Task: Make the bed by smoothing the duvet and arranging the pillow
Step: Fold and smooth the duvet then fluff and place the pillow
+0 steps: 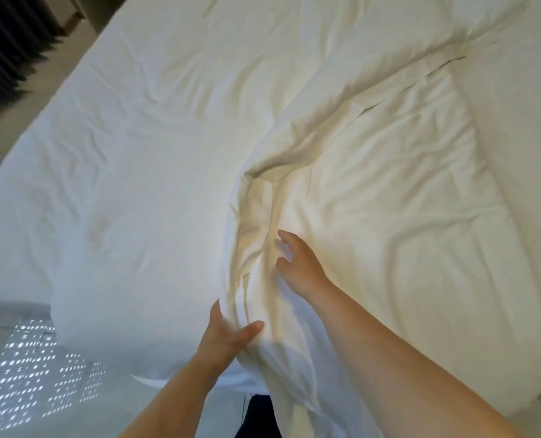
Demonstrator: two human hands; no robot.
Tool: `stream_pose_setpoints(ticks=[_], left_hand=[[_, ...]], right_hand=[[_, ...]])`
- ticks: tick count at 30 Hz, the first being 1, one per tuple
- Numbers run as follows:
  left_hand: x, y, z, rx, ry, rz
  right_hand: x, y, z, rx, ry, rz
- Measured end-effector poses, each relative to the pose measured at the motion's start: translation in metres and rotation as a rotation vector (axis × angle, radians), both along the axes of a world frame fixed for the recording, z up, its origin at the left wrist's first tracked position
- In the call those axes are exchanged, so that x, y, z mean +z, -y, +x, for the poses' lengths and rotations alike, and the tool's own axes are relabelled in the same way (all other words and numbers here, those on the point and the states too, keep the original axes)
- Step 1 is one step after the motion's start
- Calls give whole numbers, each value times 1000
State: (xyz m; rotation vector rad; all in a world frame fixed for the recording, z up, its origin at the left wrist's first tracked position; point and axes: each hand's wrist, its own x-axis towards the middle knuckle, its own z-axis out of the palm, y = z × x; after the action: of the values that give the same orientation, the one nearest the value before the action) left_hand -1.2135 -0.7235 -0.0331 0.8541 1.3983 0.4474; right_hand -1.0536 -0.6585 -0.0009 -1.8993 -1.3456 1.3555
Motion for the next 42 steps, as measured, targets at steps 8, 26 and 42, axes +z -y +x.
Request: stream_pose_setpoints(ticks=[8, 26, 42], left_hand=[[23, 40, 8, -40, 43, -43], [96, -24, -142, -344, 176, 139], [-18, -61, -259, -371, -471, 67]], right_hand=[[5, 95, 26, -33, 249, 46], [23, 136, -208, -308, 662, 540], [-35, 129, -242, -106, 327, -207]])
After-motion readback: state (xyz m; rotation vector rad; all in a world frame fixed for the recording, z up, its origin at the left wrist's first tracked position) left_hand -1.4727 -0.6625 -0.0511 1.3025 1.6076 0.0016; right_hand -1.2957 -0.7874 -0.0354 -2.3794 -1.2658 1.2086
